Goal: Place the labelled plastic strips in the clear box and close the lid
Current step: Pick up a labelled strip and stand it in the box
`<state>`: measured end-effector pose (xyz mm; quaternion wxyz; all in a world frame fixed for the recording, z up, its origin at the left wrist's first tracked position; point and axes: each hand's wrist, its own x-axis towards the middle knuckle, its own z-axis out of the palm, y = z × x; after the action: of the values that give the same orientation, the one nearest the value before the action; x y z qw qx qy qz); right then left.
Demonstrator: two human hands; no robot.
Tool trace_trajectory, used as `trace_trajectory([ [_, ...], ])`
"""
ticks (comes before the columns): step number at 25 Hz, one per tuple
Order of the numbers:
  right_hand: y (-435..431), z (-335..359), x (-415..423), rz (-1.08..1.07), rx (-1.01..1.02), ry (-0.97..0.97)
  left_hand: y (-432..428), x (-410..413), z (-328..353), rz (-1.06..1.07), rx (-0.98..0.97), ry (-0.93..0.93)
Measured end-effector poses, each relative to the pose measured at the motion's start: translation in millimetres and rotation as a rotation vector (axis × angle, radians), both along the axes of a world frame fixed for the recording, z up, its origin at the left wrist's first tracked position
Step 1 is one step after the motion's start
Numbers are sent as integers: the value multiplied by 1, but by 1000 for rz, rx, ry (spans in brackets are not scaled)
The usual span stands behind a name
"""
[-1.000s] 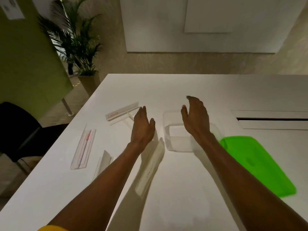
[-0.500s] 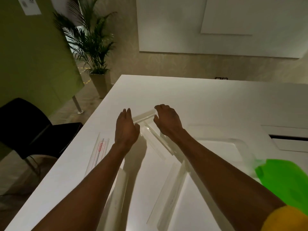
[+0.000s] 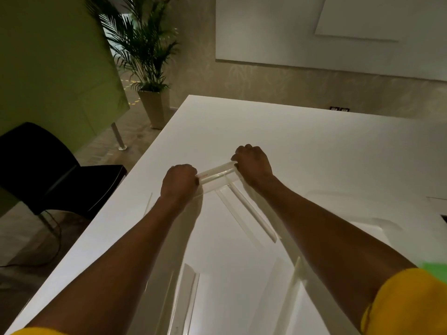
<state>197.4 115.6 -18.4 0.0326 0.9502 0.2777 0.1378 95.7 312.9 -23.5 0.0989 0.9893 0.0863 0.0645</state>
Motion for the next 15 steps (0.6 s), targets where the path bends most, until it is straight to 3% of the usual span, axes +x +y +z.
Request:
trace_trajectory([
  [3,2,-1,9,39,54,-35,0,0,-4,12,-13,10],
  [8,-4,19,12,31,58,-58,2,0,11,-23,49,-195],
  [12,-26,45,-2,14,583,169,-2,-4,33,-64,130,-368],
  [15,-44,69,-21,-215,1075,425,-11,-15,45,-113,117,-465],
])
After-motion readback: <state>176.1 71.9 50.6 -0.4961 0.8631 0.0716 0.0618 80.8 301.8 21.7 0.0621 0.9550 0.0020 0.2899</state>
